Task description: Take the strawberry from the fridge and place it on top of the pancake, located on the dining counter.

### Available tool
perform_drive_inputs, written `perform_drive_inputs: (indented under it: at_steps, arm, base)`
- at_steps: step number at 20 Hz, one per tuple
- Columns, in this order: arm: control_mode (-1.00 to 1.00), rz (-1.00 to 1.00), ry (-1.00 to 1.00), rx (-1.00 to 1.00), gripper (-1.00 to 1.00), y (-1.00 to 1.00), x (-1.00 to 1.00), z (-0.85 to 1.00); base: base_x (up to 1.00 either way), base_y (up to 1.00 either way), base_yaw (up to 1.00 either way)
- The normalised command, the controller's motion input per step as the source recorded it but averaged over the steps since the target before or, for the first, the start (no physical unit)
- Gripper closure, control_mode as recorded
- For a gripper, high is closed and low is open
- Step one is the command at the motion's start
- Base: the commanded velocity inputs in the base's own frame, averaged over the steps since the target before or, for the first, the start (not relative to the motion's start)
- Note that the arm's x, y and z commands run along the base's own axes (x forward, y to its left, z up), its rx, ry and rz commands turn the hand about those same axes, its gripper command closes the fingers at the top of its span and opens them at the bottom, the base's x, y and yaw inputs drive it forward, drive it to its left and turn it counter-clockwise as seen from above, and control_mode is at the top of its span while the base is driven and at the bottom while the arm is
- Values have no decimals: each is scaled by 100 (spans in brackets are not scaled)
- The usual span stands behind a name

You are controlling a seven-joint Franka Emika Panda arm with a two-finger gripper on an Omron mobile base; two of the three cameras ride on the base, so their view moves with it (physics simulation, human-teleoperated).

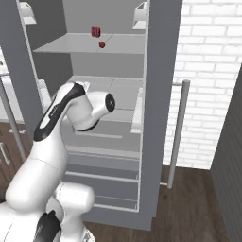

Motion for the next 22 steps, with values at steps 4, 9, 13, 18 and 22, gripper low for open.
perform_drive_inputs:
  at_steps: [4, 9, 13, 18, 22]
  arm:
    - [-100, 16, -19, 0, -100, 34, 38, -44]
    - [-100, 14, -24, -5, -100, 65, 25, -29]
    - [-100, 14, -10, 0, -100, 72, 2, -1]
    - [-100, 20, -15, 0, -100, 77, -13, 0]
    - [-100, 17, -14, -1, -100, 91, -37, 0]
  base:
    - [0, 0, 0]
    - [0, 0, 0]
    - [0, 0, 0]
    - [0, 0, 0]
    - [0, 0, 0]
